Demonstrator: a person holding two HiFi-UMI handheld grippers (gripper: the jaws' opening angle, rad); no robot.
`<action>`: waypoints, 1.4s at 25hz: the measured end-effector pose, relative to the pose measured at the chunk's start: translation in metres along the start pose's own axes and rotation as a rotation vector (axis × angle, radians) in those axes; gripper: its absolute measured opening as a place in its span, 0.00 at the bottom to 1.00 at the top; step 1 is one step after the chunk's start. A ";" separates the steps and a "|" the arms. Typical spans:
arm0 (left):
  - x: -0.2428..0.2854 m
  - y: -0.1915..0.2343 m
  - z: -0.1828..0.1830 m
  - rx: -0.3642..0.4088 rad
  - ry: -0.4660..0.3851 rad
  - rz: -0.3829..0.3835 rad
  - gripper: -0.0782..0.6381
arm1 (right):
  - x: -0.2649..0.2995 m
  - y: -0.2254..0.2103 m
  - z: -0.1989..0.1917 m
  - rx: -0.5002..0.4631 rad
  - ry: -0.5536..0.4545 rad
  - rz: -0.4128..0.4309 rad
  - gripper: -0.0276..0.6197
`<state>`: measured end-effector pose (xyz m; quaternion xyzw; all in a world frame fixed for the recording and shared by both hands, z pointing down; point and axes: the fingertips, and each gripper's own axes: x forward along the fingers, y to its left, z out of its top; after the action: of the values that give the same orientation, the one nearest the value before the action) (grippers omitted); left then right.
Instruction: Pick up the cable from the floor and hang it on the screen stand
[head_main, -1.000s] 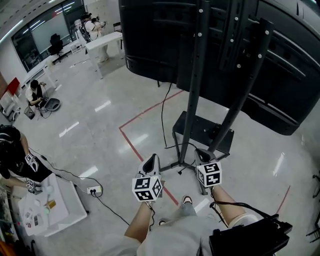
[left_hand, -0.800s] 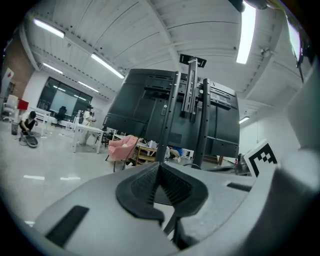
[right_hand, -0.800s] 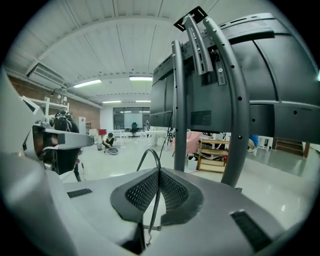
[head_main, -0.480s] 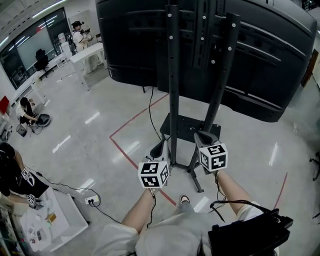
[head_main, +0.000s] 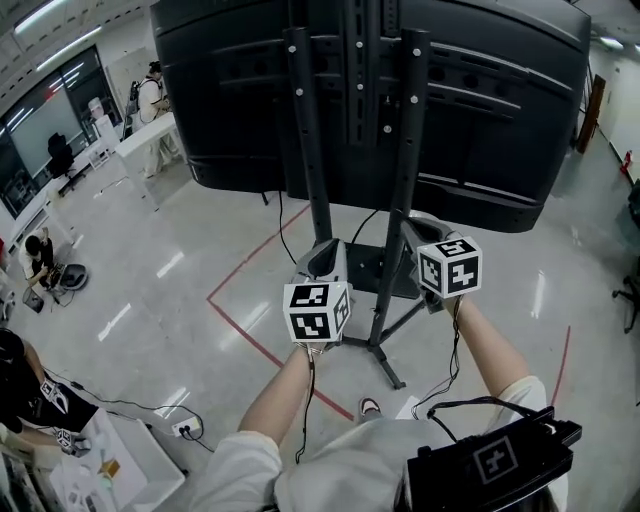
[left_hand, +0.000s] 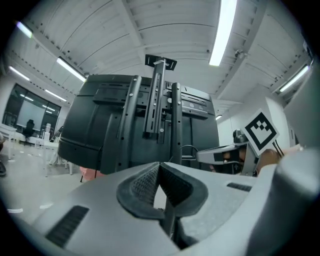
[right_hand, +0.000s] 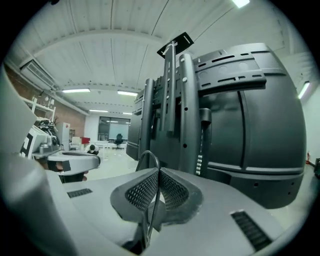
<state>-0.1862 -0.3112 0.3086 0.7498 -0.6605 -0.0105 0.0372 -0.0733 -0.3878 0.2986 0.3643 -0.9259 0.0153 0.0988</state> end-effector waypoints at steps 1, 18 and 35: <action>0.007 -0.004 0.008 0.007 -0.003 -0.012 0.11 | -0.002 -0.006 0.011 -0.003 -0.007 -0.012 0.08; 0.070 -0.024 0.151 0.099 -0.118 -0.136 0.11 | -0.026 -0.066 0.176 -0.063 -0.162 -0.122 0.08; 0.098 -0.040 0.278 0.143 -0.249 -0.194 0.11 | -0.029 -0.086 0.316 -0.165 -0.245 -0.169 0.08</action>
<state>-0.1526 -0.4151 0.0321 0.8037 -0.5837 -0.0598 -0.0993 -0.0485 -0.4636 -0.0202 0.4308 -0.8952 -0.1134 0.0158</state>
